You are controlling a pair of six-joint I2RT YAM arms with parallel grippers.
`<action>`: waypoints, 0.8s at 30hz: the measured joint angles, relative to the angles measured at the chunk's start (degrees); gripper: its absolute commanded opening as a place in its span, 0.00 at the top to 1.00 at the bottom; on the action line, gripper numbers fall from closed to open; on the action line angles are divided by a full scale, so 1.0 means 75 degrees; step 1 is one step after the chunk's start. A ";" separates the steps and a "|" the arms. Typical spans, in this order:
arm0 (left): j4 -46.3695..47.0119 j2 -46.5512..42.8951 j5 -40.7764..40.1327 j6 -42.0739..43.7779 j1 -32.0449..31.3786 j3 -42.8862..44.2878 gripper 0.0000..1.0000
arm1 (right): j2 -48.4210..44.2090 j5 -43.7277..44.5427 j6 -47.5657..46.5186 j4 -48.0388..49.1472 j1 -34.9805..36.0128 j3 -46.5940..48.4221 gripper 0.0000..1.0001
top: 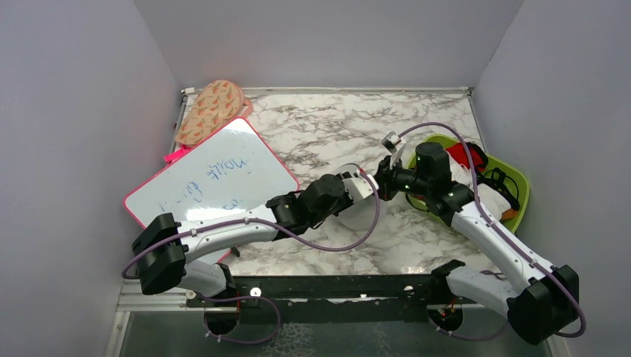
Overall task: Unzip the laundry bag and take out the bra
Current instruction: Unzip the laundry bag at the center of the board.
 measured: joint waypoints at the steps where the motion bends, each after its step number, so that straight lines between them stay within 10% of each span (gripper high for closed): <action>1: -0.0015 0.0000 -0.0047 0.0006 0.0000 0.0000 0.84 | 0.0000 0.0017 0.0003 0.0000 0.0047 0.0000 0.99; 24: 0.0440 -0.0472 -0.1180 0.0790 -0.0632 -0.0379 1.00 | 0.0466 0.0484 0.0755 0.0003 -0.0833 0.0291 0.99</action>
